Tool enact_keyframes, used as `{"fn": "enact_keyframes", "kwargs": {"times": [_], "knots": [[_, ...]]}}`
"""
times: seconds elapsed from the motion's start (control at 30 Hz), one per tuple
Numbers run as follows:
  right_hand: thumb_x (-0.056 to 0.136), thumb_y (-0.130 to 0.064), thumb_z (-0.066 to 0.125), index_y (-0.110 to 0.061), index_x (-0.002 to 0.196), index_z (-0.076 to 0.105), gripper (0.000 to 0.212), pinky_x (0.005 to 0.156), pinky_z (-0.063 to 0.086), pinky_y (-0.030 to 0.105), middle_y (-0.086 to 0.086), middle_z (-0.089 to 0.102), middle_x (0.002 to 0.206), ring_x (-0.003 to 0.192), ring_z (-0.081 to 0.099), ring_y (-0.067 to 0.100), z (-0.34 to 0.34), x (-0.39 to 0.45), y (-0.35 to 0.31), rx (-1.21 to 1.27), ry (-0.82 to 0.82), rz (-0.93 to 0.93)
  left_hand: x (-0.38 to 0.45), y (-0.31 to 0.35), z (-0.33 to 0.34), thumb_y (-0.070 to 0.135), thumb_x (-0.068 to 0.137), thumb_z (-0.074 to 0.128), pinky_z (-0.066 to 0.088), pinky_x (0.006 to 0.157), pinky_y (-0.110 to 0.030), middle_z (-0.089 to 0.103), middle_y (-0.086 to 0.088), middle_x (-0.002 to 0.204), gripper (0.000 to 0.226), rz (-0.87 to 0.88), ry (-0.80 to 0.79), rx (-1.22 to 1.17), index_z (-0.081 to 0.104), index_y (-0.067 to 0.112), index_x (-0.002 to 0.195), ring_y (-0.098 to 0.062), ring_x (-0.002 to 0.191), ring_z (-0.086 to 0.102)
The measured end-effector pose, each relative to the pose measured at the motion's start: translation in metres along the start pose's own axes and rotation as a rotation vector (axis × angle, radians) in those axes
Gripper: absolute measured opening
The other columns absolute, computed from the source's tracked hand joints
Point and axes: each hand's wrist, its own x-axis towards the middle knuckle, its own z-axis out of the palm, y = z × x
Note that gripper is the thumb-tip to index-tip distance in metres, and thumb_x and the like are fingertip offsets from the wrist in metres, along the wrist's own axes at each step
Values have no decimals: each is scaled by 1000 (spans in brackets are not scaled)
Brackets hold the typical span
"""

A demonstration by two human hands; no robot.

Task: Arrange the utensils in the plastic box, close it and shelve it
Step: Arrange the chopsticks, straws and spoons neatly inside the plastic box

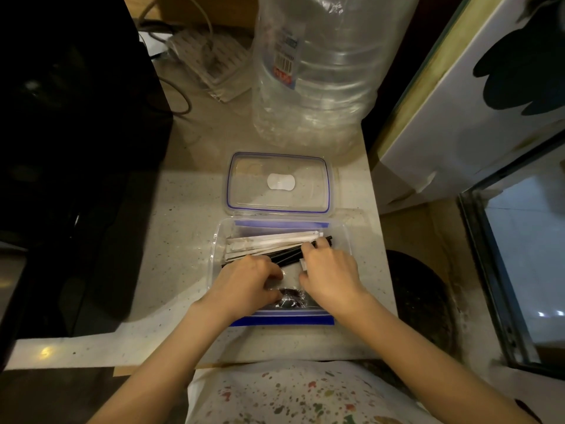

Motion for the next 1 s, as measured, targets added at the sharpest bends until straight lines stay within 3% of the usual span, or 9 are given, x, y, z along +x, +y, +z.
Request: {"fn": "enact_keyframes", "kwargs": {"times": [0.13, 0.3, 0.4, 0.47, 0.53, 0.63, 0.77, 0.9, 1.0], "knots": [[87, -21, 57, -9, 126, 43, 44, 74, 50, 34, 11, 48, 129, 98, 61, 27, -1, -1, -4, -15, 3, -7, -1, 0, 1, 36, 82, 64, 55, 81, -36, 64, 6, 111, 35, -24, 22, 8, 61, 25, 114, -14, 97, 61], [89, -25, 53, -11, 114, 53, 29, 66, 45, 30, 10, 49, 123, 94, 59, 25, -6, -4, 5, 29, -26, -91, -2, 3, 0, 36, 83, 63, 54, 83, -35, 62, 5, 114, 38, -18, 20, 13, 58, 25, 119, -14, 99, 61], [89, -30, 54, -10, 112, 55, 31, 71, 47, 32, 8, 52, 117, 96, 58, 24, -14, -4, 11, 78, -112, -130, 0, 5, -1, 32, 84, 62, 55, 83, -36, 62, 4, 115, 34, -10, 7, -2, 60, 24, 117, -14, 99, 61], [90, -26, 54, -8, 107, 57, 25, 74, 51, 35, 9, 57, 109, 92, 59, 23, -20, -2, 14, 124, -177, -135, 3, 10, 0, 29, 85, 61, 55, 84, -36, 64, 2, 114, 31, 12, 4, -44, 61, 23, 115, -15, 98, 62], [92, -16, 51, -6, 93, 59, 13, 63, 51, 31, 9, 60, 96, 81, 61, 22, -25, 2, 16, 146, -211, -113, 6, 17, 1, 27, 87, 59, 55, 84, -37, 67, 1, 111, 29, 37, 1, -101, 63, 21, 114, -15, 95, 63], [91, -3, 49, -5, 85, 58, 11, 47, 36, 21, 10, 55, 84, 69, 55, 20, -31, 7, 17, 86, -240, -109, 12, 25, 4, 27, 90, 52, 55, 79, -41, 70, -4, 102, 24, 38, -5, -142, 66, 19, 108, -20, 89, 64], [88, 5, 49, -4, 91, 59, 14, 51, 37, 24, 13, 57, 90, 66, 51, 19, -36, 9, 19, 42, -244, -133, 17, 34, 6, 19, 89, 48, 55, 73, -43, 68, -10, 86, 21, -8, -61, -111, 65, 12, 80, -27, 78, 62], [85, 8, 50, -4, 85, 58, 14, 47, 34, 22, 9, 51, 82, 58, 46, 15, -37, 9, 21, 8, -262, -152, 16, 38, 7, 28, 87, 54, 55, 77, -40, 65, -6, 95, 19, -23, -81, -69, 68, 15, 88, -24, 84, 62], [84, 4, 54, -4, 87, 57, 9, 53, 43, 25, 11, 57, 85, 69, 57, 22, -34, 7, 22, 11, -276, -192, 15, 36, 6, 31, 84, 59, 52, 79, -36, 61, -3, 101, 19, -22, -98, -71, 69, 18, 92, -22, 90, 60]]}}
